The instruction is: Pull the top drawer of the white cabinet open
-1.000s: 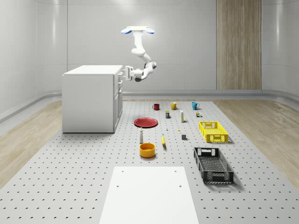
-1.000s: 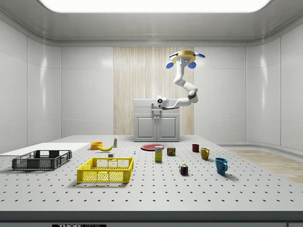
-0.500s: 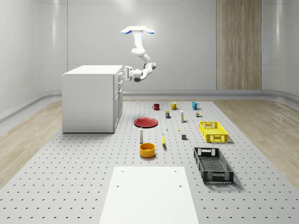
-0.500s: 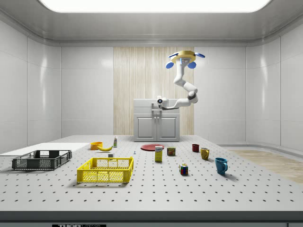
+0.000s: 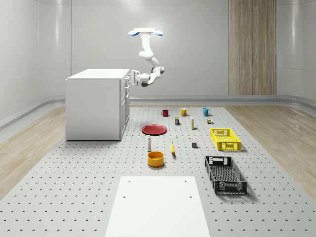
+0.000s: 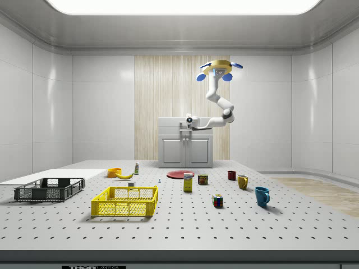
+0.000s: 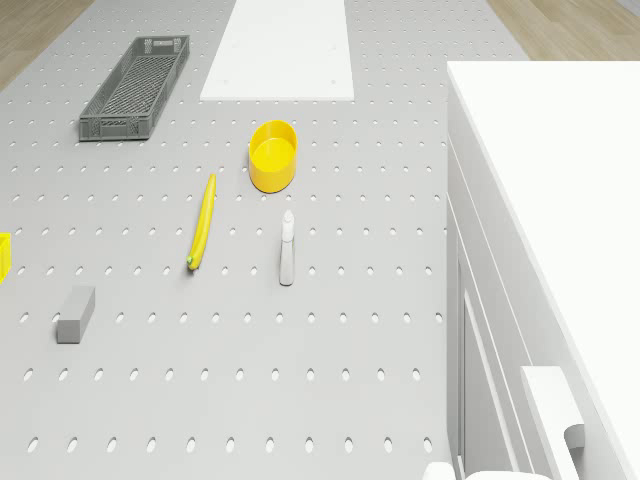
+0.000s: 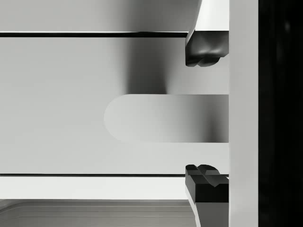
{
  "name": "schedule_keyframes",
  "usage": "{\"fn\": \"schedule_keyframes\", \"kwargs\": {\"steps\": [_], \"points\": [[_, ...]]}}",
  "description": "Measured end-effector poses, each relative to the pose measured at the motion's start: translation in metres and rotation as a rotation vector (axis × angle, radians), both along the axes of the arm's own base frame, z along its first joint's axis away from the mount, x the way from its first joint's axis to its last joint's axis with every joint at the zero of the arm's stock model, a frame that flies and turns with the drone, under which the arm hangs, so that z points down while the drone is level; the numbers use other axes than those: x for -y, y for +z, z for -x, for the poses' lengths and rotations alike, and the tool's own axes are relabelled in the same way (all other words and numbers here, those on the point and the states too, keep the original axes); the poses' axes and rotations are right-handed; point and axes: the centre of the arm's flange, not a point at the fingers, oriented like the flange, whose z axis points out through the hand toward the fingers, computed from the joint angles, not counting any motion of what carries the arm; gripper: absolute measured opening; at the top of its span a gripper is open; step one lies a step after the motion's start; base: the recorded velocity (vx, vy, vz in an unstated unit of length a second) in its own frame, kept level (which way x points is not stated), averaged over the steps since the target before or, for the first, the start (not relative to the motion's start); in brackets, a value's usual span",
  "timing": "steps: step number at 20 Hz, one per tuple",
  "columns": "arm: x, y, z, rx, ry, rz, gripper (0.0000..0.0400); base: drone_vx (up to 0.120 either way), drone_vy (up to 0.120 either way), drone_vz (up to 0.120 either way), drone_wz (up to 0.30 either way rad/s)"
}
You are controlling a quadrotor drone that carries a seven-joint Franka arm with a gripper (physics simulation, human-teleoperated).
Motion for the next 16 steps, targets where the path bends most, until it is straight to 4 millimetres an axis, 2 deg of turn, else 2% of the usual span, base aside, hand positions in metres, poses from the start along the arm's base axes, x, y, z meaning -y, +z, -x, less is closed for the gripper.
{"fn": "schedule_keyframes", "kwargs": {"steps": [3,6,11,16], "points": [[-0.0005,0.0,0.0,0.0,0.0,0.0,0.0173,0.0,0.0,0.0,0.0],[-0.0008,0.0,0.0,0.0,0.0,0.0,0.0137,0.0,0.0,0.0,0.0],[-0.001,0.0,0.0,-0.001,0.0,0.0,0.0115,0.0,0.0,0.0,0.0],[-0.0007,0.0013,0.0006,-0.03,0.0,0.007,0.0124,0.0,0.0,0.0,0.0]]}}
